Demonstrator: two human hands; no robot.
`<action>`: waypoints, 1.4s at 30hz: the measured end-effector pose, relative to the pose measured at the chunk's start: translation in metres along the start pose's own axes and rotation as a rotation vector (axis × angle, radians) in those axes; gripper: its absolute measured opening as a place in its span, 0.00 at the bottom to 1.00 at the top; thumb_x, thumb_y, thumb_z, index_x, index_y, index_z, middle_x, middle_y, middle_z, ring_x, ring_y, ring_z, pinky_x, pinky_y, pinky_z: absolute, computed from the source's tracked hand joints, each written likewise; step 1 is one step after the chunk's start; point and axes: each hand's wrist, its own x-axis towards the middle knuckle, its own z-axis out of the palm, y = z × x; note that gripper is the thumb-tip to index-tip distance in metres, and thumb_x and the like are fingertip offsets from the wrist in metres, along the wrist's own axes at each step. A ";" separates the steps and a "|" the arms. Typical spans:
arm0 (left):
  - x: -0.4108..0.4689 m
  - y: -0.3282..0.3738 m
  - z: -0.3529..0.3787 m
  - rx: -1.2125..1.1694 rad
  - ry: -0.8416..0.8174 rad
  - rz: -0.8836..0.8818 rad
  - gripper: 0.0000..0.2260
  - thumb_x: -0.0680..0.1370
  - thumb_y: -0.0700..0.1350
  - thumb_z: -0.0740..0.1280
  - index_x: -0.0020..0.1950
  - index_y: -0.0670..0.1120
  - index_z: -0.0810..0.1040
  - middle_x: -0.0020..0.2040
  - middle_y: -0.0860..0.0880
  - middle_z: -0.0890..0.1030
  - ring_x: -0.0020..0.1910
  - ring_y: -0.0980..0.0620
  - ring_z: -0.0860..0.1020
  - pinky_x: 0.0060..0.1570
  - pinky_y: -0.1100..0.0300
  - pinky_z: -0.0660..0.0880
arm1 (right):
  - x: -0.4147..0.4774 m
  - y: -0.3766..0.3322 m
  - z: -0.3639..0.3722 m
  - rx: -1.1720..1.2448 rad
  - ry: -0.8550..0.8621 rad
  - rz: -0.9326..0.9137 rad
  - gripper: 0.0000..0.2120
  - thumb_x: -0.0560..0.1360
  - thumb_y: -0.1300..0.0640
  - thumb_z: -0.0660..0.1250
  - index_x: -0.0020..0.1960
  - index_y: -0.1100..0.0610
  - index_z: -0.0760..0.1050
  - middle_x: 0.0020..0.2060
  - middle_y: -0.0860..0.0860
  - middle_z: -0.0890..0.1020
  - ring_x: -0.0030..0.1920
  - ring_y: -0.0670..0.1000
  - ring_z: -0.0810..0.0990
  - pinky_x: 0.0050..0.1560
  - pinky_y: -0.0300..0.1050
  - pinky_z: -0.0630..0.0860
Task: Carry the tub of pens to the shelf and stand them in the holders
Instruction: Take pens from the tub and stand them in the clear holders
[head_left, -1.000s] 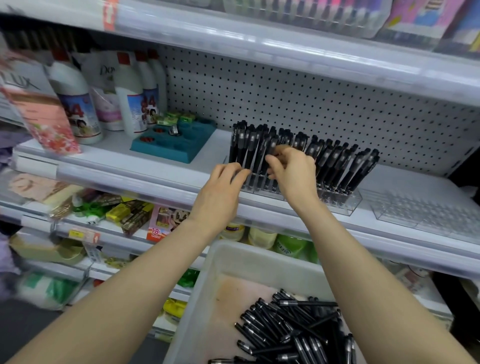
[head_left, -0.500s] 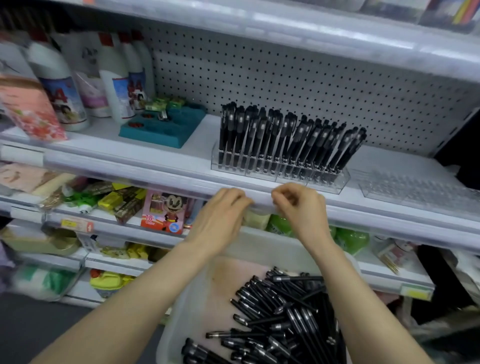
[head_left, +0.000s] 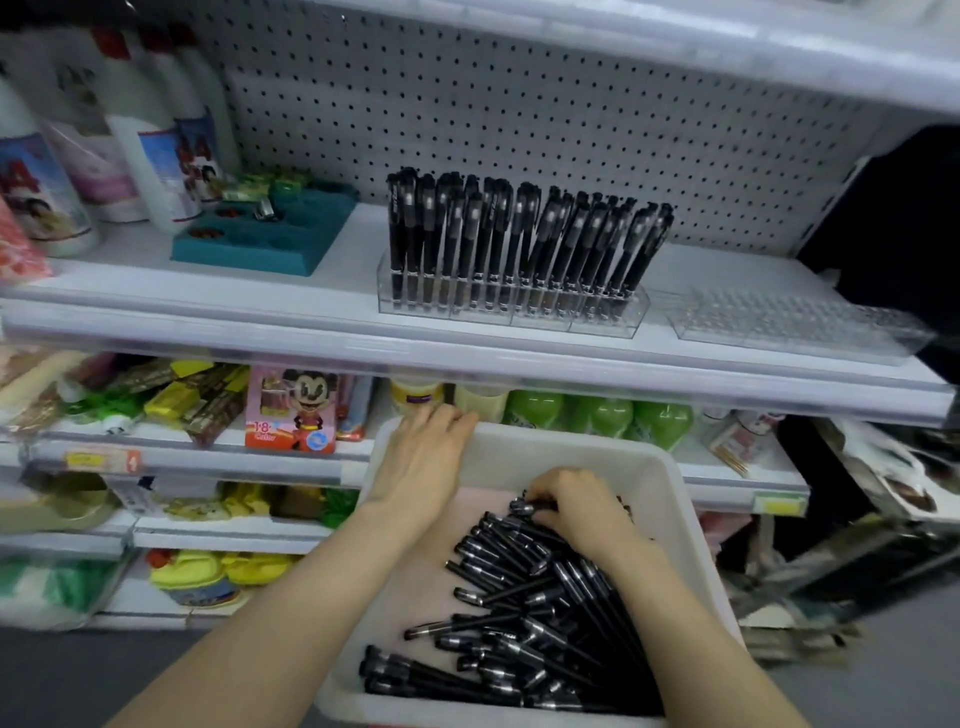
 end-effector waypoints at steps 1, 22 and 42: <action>0.000 0.000 0.000 -0.007 -0.008 -0.004 0.24 0.76 0.36 0.64 0.73 0.46 0.69 0.64 0.45 0.74 0.63 0.44 0.70 0.63 0.50 0.69 | 0.000 -0.001 -0.001 0.017 0.013 -0.004 0.08 0.73 0.56 0.71 0.52 0.51 0.83 0.50 0.49 0.84 0.53 0.53 0.81 0.54 0.46 0.76; 0.077 -0.032 -0.085 0.172 0.294 0.005 0.30 0.71 0.32 0.70 0.72 0.42 0.69 0.68 0.43 0.71 0.68 0.43 0.68 0.68 0.49 0.68 | 0.071 -0.067 -0.203 0.743 0.783 -0.173 0.05 0.77 0.58 0.70 0.52 0.57 0.79 0.40 0.50 0.83 0.40 0.48 0.83 0.42 0.42 0.83; 0.081 -0.036 -0.079 0.157 0.307 -0.019 0.27 0.72 0.34 0.70 0.71 0.42 0.71 0.67 0.44 0.73 0.65 0.44 0.69 0.66 0.52 0.69 | 0.122 -0.090 -0.172 0.450 0.678 -0.143 0.07 0.79 0.55 0.65 0.54 0.57 0.80 0.38 0.51 0.84 0.41 0.54 0.84 0.53 0.56 0.80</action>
